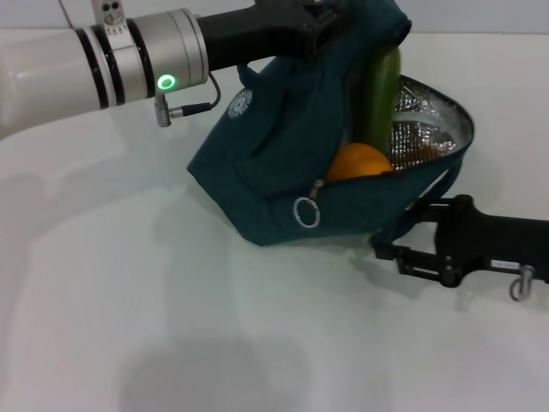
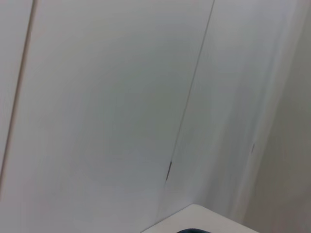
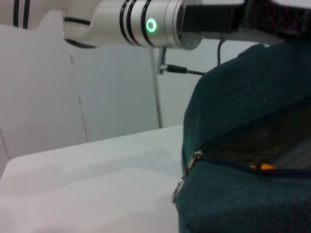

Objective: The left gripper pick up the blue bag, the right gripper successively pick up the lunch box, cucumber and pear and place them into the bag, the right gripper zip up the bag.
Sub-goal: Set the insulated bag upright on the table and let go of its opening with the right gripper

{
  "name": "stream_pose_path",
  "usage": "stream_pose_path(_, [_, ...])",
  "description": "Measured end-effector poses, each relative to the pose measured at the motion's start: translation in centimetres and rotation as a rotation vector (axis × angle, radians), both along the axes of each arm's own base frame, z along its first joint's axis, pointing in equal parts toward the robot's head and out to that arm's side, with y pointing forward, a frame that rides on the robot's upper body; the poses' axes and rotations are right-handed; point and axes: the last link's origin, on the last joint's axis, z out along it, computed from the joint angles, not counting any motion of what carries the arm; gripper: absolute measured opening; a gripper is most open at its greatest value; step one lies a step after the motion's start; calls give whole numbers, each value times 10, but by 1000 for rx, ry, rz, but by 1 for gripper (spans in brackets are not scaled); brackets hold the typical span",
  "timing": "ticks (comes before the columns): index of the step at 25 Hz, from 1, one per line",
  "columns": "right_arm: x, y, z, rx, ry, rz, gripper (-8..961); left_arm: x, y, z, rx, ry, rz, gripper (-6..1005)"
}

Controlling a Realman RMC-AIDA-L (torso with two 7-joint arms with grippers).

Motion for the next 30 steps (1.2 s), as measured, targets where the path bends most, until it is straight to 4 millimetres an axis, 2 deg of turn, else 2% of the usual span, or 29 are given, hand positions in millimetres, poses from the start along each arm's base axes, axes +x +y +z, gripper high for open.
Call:
stream_pose_path(4, [-4, 5, -6, -17, -1, -6, 434, -3, -1, 0, 6, 4, 6, 45])
stream_pose_path(10, [4, 6, 9, 100, 61, -31, 368, -10, -3, 3, 47, -11, 0, 46])
stream_pose_path(16, [8, -1, 32, 294, 178, 3, 147, -16, -5, 2, 71, -15, -19, 46])
stream_pose_path(18, [9, -3, 41, 363, 225, 12, 111, -18, -9, 0, 77, -4, -49, 45])
stream_pose_path(21, [9, -6, 53, 449, 277, 33, 57, -21, -19, -5, 77, -11, -114, 45])
stream_pose_path(23, [8, -7, 59, 468, 291, 50, 57, -25, -29, -7, 90, -28, -168, 45])
stream_pose_path(30, [6, -6, 79, 427, 328, 66, 56, -53, -75, -8, 269, -169, -287, 56])
